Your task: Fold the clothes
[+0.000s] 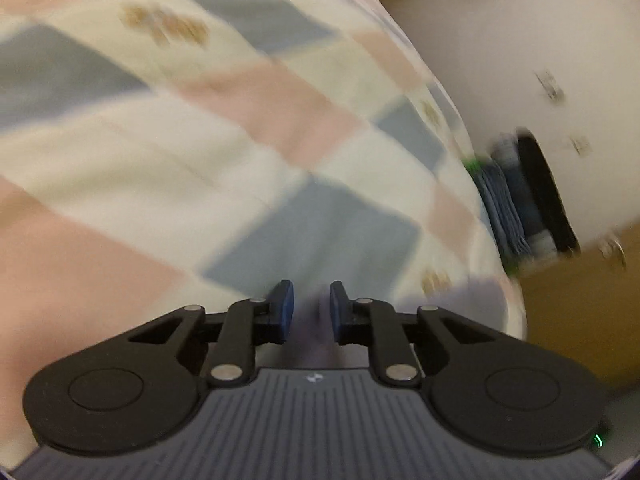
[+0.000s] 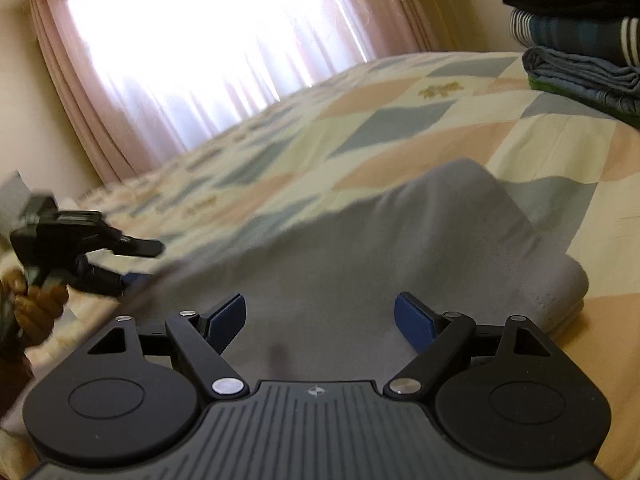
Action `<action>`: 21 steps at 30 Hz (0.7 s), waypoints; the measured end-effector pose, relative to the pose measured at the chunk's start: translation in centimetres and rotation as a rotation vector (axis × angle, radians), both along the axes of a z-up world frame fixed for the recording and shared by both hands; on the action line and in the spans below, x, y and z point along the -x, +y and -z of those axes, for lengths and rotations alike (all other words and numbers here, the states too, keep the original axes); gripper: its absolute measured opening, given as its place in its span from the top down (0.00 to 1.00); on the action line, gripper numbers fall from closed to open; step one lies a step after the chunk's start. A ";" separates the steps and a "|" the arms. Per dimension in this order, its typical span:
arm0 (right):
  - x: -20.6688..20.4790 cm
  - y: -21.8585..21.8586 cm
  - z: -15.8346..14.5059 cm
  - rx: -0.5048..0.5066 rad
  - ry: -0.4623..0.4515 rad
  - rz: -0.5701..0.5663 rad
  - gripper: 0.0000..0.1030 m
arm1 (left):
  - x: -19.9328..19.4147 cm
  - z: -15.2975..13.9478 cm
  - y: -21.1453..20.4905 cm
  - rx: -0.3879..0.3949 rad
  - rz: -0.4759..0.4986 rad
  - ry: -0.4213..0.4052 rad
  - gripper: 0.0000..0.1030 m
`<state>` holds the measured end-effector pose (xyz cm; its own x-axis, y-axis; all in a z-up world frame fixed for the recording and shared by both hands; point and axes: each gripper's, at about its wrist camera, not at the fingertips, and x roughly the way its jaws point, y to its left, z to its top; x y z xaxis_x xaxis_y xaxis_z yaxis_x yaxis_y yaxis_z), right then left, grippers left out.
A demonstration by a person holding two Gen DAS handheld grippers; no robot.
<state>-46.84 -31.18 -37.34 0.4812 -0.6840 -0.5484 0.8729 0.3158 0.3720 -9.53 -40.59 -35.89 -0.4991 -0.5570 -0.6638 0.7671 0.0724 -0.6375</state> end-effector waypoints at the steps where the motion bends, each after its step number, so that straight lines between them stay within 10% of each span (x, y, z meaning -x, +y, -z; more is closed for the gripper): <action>1: -0.2 0.0 -0.2 0.007 0.021 0.008 0.24 | -0.5 -1.0 0.7 0.052 -0.025 0.014 0.86; 6: -0.1 0.7 -2.1 0.080 0.046 0.005 0.26 | -0.2 -4.9 6.7 0.181 0.031 -0.071 0.74; 12: -2.1 0.8 -1.7 0.011 0.057 -0.150 0.75 | 4.4 -2.5 10.6 0.108 0.236 -0.271 0.73; 16: -5.7 -0.8 -1.0 -0.030 0.138 -0.259 0.77 | 4.3 -1.0 7.9 0.114 0.183 -0.360 0.95; 21: -8.2 -5.2 -1.1 0.001 0.260 -0.210 0.80 | 3.0 -3.6 8.5 0.183 0.064 -0.446 0.85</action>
<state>-38.63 -36.42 -36.22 0.4557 -0.5852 -0.6707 0.8544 0.4989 0.1453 -12.56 -32.09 -32.26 -0.2251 -0.6619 -0.7150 0.9677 -0.0666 -0.2430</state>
